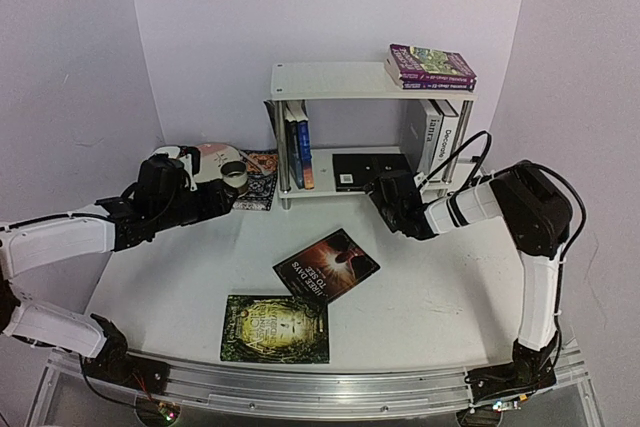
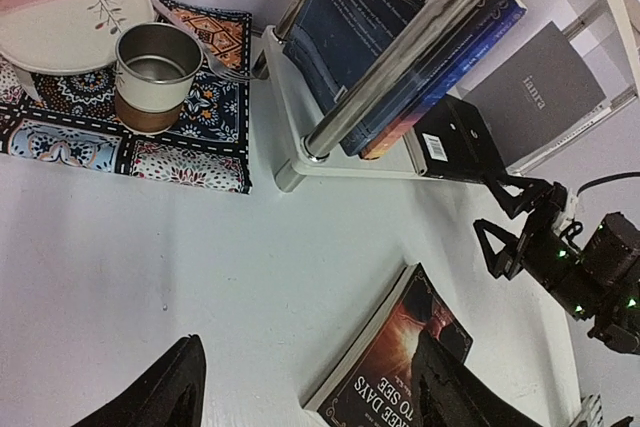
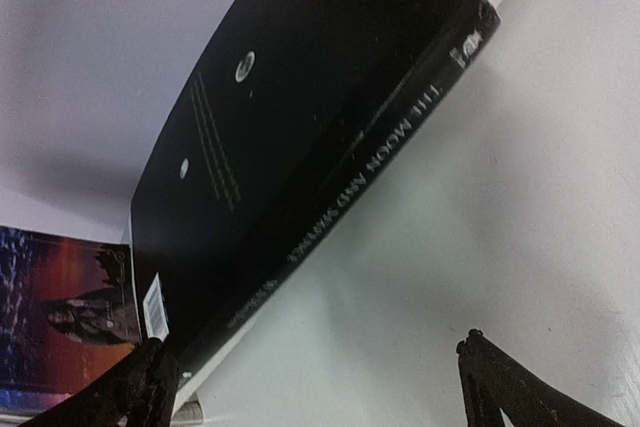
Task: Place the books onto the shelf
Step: Pick up the book from the shelf.
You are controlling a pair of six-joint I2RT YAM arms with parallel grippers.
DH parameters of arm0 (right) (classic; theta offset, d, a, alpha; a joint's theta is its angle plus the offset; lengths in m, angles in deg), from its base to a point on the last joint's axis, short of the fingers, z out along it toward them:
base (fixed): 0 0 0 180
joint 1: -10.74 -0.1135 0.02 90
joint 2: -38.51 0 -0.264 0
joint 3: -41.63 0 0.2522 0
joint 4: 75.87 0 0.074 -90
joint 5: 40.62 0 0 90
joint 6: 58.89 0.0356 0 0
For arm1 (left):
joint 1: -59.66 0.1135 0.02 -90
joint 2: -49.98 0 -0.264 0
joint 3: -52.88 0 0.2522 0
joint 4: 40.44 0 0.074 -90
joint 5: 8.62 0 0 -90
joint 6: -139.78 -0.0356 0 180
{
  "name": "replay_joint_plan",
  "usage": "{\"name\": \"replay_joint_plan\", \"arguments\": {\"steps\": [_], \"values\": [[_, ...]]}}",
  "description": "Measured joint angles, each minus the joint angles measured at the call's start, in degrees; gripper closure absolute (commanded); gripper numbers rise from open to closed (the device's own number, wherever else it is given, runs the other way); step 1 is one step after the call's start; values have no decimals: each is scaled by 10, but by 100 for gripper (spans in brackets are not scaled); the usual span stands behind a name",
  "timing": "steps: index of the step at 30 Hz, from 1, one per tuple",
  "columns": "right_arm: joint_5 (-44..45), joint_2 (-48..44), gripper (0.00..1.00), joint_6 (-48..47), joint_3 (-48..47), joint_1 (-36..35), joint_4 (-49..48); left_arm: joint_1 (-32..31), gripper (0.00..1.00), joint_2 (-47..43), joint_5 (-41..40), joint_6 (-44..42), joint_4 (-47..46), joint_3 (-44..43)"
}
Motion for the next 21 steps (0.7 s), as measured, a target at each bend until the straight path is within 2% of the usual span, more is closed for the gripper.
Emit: {"name": "replay_joint_plan", "arguments": {"steps": [6,8,10,14,17,19,21], "values": [[0,32,2,28,-46,31,-21,78,30,25,74,10,17,-16],[0,43,5,38,-58,42,-24,96,30,42,85,11,19,-30],[0,54,16,48,-67,49,-26,111,31,61,93,11,22,-49],[-1,72,48,67,-78,60,-24,131,31,96,108,11,26,-88],[-3,75,59,82,-81,60,-29,138,31,118,112,10,26,-109],[0,75,70,92,-84,59,-25,141,31,127,112,10,26,-115],[8,74,74,109,-83,58,-28,142,32,134,112,9,26,-117]]}}
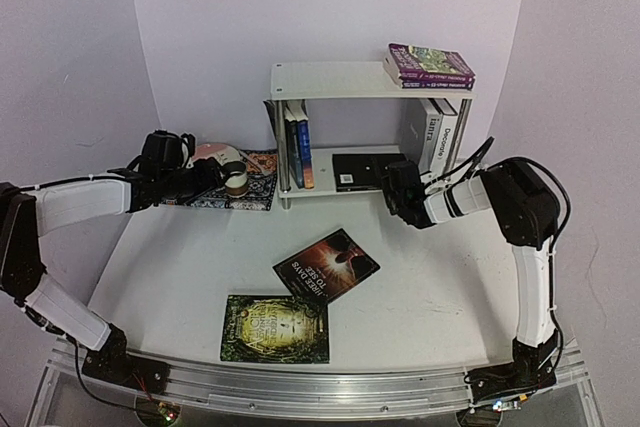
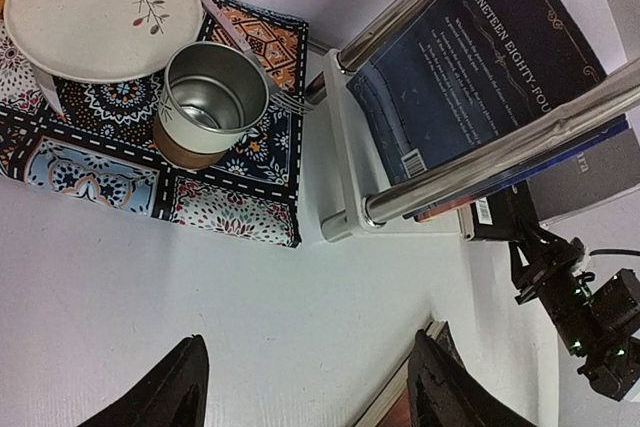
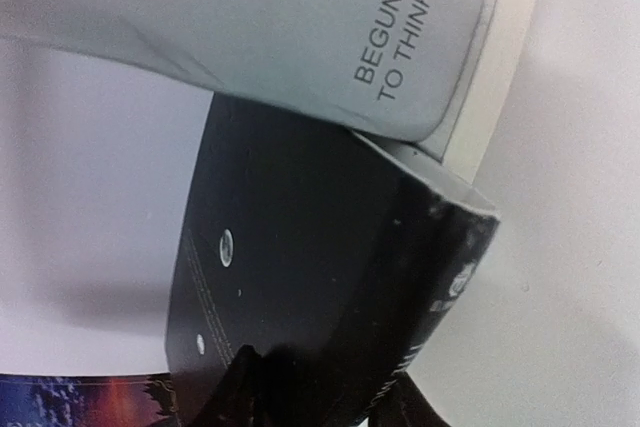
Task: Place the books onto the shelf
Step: Pick up the book from the shelf.
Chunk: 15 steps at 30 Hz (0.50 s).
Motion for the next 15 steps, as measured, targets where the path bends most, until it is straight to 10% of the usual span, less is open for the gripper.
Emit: {"name": "replay_joint_plan", "arguments": {"steps": [6,15], "values": [[3,-13,98,19,22,-8,-35,0,32,12,0,-4,2,-1],[5,-80,95,15,95,-31,-39,0,32,25,1,-4,4,-1]]}}
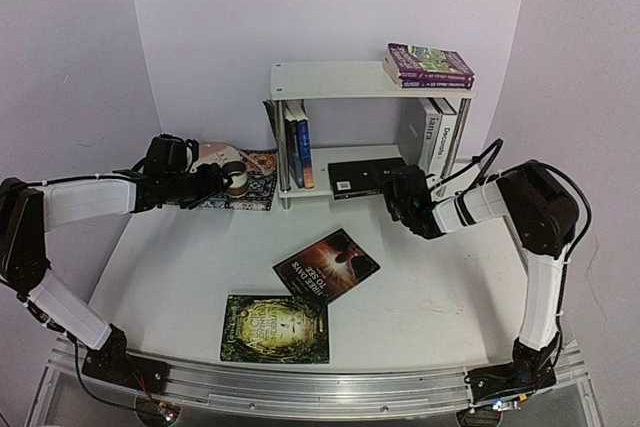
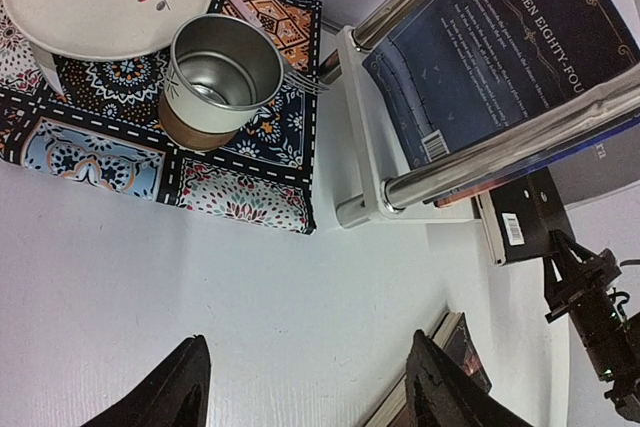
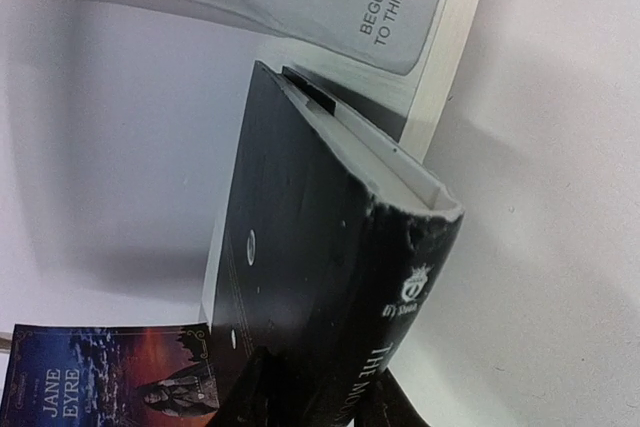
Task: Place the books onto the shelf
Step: Pick up the book from the shelf, then adjust the book on the shelf.
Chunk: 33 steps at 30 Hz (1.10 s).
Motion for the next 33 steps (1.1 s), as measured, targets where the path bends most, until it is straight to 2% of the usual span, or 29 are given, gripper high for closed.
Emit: {"name": "replay_joint_plan", "arguments": {"steps": [6,16,24,33], "values": [[-12,-30,95,-95,0,-11,6,3,33,20,17,-11,2,-16],[-40,-36,95,-339,-104,-33,65,37,34,104,77,-10,2,-115],[-51,-35,96,-510,-175,-56,123,37,36,218,104,-10,1,-233],[-10,-3,96,-665,-232,-105,141,37,40,352,123,-6,1,-387]]}}
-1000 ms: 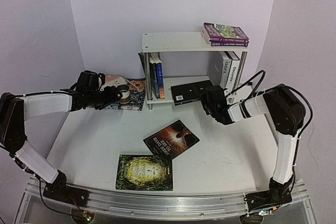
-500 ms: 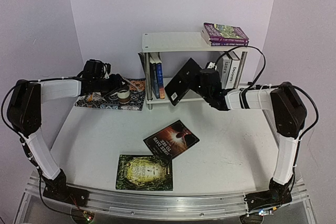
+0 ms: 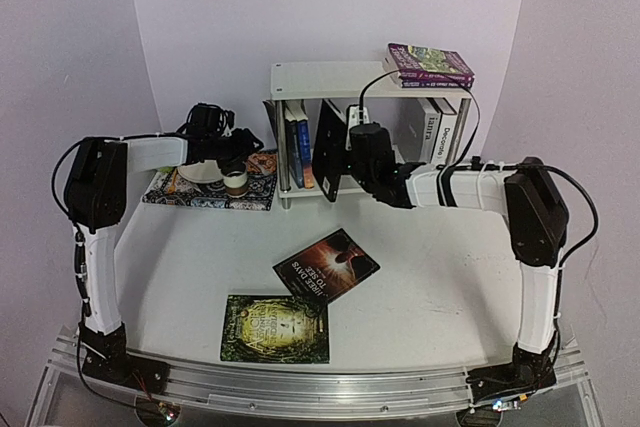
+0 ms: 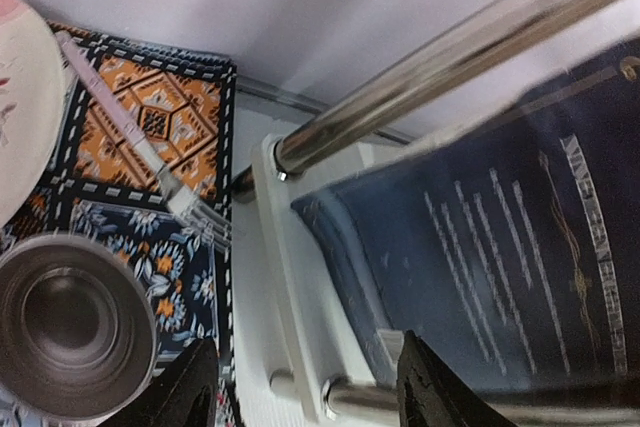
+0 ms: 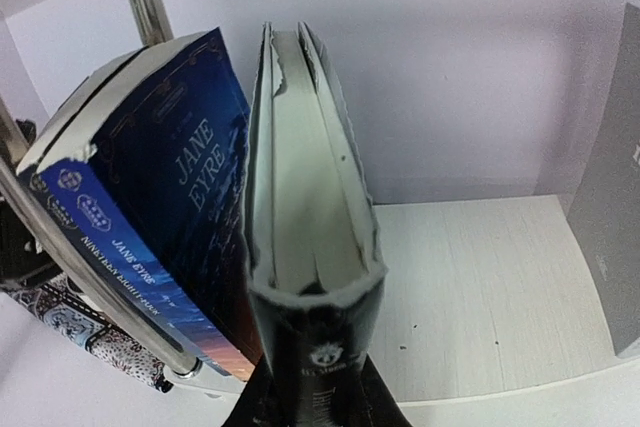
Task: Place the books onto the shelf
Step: Adjust the book on the shelf.
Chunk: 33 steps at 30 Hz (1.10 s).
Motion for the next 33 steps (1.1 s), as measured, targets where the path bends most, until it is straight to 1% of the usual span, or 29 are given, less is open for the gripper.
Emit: {"name": "replay_joint_plan", "arguments": {"steps": [4,6,8,14,24,29,30,32,33], "values": [[20,25,95,-52,-29,-17,3,0,41,59,11,3,0,-73],[26,37,90,-75,-46,-24,5,0,41,80,14,4,0,-98],[27,47,87,-98,-58,-28,7,0,43,96,18,8,1,-118],[24,66,88,-139,-84,-31,8,-1,45,145,46,24,0,-191],[24,101,87,-156,-134,-31,14,-2,45,155,56,30,2,-210],[25,126,85,-158,-172,-30,24,-2,45,163,60,33,1,-228],[25,129,83,-158,-177,-30,27,-2,45,165,62,35,1,-232],[25,134,77,-158,-188,-29,33,-2,45,169,64,39,1,-238],[25,137,70,-158,-192,-29,35,-2,45,171,66,41,0,-240]]}}
